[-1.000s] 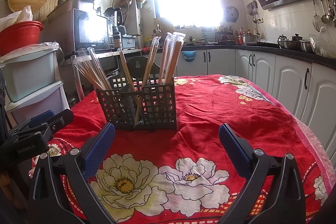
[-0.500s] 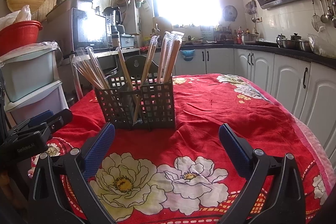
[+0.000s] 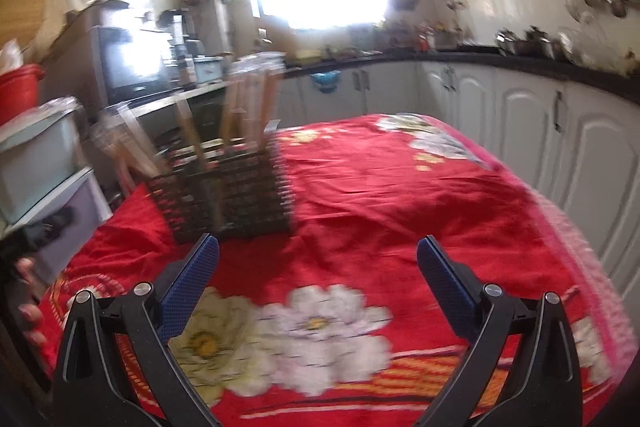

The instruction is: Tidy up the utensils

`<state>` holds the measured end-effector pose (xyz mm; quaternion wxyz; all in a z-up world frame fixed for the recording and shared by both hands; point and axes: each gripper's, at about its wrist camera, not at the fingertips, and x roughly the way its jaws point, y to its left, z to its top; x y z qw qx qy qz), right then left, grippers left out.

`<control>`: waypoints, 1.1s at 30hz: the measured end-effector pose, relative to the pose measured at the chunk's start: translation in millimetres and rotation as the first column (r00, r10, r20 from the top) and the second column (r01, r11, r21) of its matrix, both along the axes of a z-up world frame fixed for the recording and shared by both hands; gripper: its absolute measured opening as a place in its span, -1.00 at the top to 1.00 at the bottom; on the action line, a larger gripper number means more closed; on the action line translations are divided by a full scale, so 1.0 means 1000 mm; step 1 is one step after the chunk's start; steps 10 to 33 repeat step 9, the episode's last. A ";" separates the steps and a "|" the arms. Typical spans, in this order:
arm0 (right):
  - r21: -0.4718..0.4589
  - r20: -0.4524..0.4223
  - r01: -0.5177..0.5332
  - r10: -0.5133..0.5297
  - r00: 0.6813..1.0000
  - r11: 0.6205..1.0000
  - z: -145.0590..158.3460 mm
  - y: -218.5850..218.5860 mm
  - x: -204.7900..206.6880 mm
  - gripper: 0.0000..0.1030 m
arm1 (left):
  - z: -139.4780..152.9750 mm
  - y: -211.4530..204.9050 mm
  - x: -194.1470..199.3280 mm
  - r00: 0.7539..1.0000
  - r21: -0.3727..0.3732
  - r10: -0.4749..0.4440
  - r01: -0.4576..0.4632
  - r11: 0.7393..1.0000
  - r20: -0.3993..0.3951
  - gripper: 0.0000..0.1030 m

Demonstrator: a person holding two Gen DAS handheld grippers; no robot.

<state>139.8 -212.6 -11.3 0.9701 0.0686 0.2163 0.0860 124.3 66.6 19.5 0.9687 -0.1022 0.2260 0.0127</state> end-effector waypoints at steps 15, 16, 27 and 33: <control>-0.150 -0.401 0.238 -0.279 0.873 0.960 -0.042 -0.103 0.124 -0.88 | -0.057 0.091 0.105 0.914 0.061 0.235 -0.228 0.972 -0.330 -0.80; -0.150 -0.401 0.238 -0.279 0.873 0.960 -0.042 -0.103 0.124 -0.88 | -0.057 0.091 0.105 0.914 0.061 0.235 -0.228 0.972 -0.330 -0.80; -0.150 -0.401 0.238 -0.279 0.873 0.960 -0.042 -0.103 0.124 -0.88 | -0.057 0.091 0.105 0.914 0.061 0.235 -0.228 0.972 -0.330 -0.80; -0.150 -0.401 0.238 -0.279 0.873 0.960 -0.042 -0.103 0.124 -0.88 | -0.057 0.091 0.105 0.914 0.061 0.235 -0.228 0.972 -0.330 -0.80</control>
